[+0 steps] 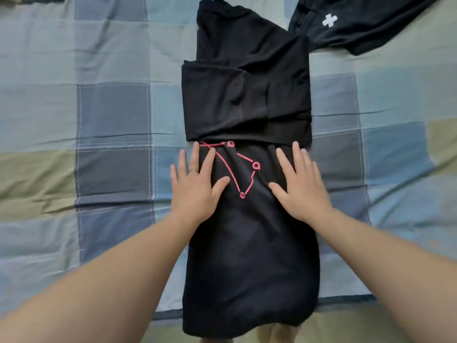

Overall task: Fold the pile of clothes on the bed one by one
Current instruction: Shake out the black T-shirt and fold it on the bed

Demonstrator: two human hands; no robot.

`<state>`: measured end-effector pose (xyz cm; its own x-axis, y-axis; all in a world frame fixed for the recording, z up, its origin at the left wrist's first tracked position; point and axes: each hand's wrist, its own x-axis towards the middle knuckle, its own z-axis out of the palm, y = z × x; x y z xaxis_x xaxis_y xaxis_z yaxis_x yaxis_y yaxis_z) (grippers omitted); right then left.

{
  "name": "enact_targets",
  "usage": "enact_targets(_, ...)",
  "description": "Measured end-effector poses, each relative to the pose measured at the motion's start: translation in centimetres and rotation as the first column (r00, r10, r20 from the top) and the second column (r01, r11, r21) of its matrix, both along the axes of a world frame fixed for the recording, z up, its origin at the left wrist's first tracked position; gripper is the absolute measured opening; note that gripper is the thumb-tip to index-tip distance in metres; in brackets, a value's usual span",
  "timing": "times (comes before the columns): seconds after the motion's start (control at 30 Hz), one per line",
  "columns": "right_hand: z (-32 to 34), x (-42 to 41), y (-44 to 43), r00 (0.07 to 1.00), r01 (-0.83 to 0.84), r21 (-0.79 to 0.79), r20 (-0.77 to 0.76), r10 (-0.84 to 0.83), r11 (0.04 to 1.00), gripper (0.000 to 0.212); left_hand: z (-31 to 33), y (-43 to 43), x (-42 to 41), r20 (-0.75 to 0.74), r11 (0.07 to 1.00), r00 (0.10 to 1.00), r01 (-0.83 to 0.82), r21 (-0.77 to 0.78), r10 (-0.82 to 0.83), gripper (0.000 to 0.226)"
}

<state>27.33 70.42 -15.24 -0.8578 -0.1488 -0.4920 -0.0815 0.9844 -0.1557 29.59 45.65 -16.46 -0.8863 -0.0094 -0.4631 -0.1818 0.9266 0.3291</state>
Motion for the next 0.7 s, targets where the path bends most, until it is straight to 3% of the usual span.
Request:
enact_targets(0.13, 0.1, 9.3, 1.5, 0.988, 0.101, 0.028, 0.117, -0.103, 0.995, 0.088, 0.7, 1.0, 10.0, 0.058, 0.999, 0.998, -0.028, 0.026, 0.026, 0.080)
enact_targets(0.23, 0.4, 14.4, 1.7, 0.981, 0.135, 0.010, 0.137, -0.135, 0.991, 0.089, 1.6, 1.7, 15.1, 0.074, 0.985, 0.987, -0.147, 0.088, 0.141, 0.079)
enact_targets(0.37, 1.8, 17.7, 1.6, 0.960, 0.272, -0.072, 0.084, -0.266, 0.960, 0.098, 2.9, 2.3, 18.6, 0.070, 0.855, 0.912, -0.403, 0.325, 0.404, 0.084)
enact_targets(0.43, 2.4, 18.7, 1.6, 0.889, 0.457, -0.182, 0.114, -0.443, 0.871, 0.101, 3.3, 2.4, 20.1, 0.161, 0.755, 0.832, -0.550, 0.357, 0.530, 0.083)
enact_targets(0.53, 2.8, 20.3, 2.2, 0.664, 0.747, -0.308, 0.297, -0.686, 0.590, 0.079, 3.7, 2.3, 22.4, 0.333, 0.607, 0.681, -0.732, 0.308, 0.652, 0.052)
enact_targets(0.63, 2.4, 22.1, 2.7, 0.549, 0.832, -0.235, 0.472, -0.689, 0.502, 0.043, 3.8, 1.8, 23.9, 0.505, 0.449, 0.536, -0.844, 0.294, 0.677, 0.029)
enact_targets(0.7, 2.2, 23.2, 2.6, 0.469, 0.879, -0.228, 0.574, -0.671, 0.419, 0.038, 3.9, 1.6, 24.5, 0.582, 0.376, 0.488, -0.873, 0.312, 0.650, 0.020)
